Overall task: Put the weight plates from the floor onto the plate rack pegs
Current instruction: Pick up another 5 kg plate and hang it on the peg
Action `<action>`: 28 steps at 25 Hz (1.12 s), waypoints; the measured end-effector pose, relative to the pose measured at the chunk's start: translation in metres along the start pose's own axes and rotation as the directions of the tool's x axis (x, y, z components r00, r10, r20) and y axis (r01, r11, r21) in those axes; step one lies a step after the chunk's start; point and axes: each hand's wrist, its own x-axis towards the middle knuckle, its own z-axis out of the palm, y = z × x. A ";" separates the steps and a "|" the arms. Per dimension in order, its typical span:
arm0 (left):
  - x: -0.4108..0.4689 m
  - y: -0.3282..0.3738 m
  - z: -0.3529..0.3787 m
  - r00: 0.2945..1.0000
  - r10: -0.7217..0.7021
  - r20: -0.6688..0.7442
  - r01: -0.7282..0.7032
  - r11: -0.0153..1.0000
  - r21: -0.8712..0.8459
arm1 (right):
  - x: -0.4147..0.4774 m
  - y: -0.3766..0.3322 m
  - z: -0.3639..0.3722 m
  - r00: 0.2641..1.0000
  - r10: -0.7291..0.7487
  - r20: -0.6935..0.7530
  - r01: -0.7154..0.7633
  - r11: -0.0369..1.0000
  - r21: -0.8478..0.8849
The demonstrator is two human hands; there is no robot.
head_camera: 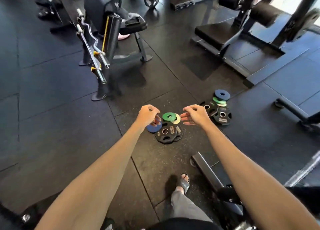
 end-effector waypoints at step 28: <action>0.521 -0.139 0.089 0.802 -0.227 0.552 -0.372 0.534 0.760 | 0.417 0.182 0.103 0.854 0.459 -0.246 -0.518 0.800 -0.302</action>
